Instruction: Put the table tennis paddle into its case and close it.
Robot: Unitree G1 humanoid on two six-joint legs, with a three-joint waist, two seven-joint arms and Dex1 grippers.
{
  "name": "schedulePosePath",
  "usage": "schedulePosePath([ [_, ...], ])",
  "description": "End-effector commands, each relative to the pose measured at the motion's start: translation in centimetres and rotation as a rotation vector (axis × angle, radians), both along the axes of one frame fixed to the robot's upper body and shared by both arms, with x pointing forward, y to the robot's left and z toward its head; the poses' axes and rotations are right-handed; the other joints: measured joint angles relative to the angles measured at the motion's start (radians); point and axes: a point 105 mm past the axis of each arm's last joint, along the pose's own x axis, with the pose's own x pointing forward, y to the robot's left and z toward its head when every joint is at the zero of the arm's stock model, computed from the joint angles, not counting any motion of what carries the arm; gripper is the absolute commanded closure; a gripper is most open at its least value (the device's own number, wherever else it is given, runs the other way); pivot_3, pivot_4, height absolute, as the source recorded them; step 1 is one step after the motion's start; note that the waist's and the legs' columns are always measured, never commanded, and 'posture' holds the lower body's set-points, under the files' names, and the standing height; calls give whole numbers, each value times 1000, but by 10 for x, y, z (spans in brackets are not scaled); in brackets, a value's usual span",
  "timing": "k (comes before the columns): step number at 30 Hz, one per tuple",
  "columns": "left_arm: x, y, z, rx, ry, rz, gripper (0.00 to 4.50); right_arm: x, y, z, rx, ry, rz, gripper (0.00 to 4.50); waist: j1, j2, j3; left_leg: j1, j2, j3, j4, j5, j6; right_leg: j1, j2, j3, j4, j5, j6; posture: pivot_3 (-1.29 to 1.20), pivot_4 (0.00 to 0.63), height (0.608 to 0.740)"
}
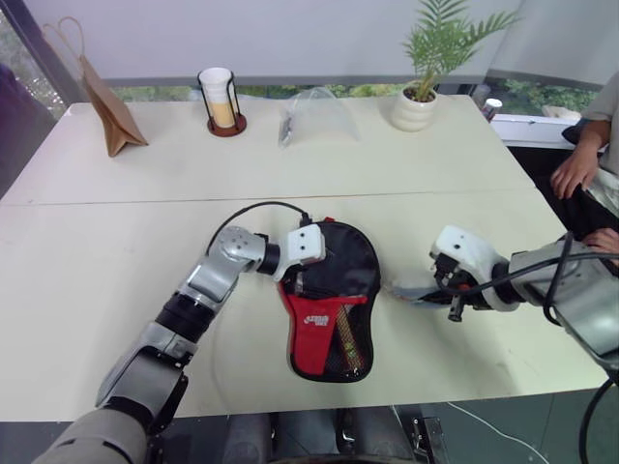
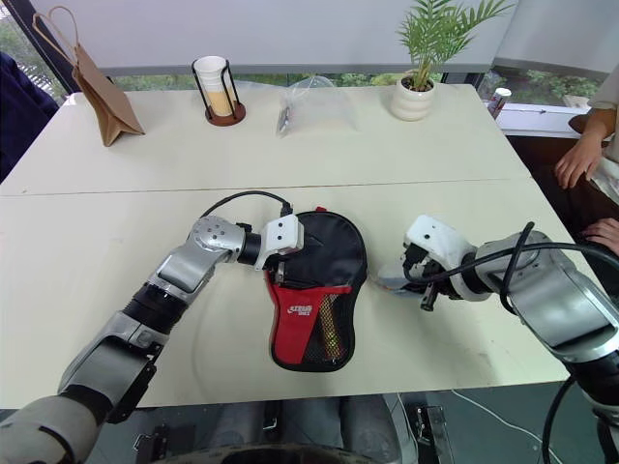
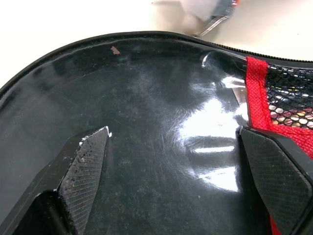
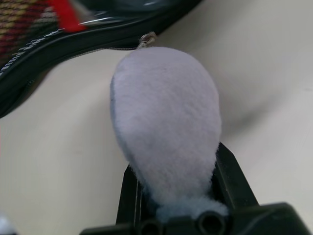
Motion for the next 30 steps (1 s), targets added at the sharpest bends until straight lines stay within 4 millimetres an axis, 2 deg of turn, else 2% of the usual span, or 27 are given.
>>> schedulePosePath([
  [1, -16, 20, -55, 187, 140, 35, 20, -10, 6, 7, -6, -7, 82, 4438, 0, 0, 0, 0, 0, 0, 0, 0, 0, 0, 0, 0, 0, 0, 0, 0, 150, 740],
  [11, -22, 21, -57, 189, 154, 39, 20, -26, 11, 0, -6, 23, 201, 4438, 9, 0, 0, 0, 0, 0, 0, 0, 1, 0, 0, 0, -1, 0, 0, 0, 150, 740],
  [21, -25, 22, -59, 194, 163, 45, 20, -32, 22, -3, -1, 24, 328, 4438, 16, 0, 0, 0, 0, 0, 0, -1, 1, 0, 0, 0, -1, -1, 0, 0, 150, 740],
  [30, -26, 22, -60, 197, 170, 52, 20, -45, 14, -10, -51, 68, 406, 4438, 18, 0, 0, 0, 0, 0, 0, -1, 1, 0, 0, 0, -1, -1, 0, 0, 150, 740],
])
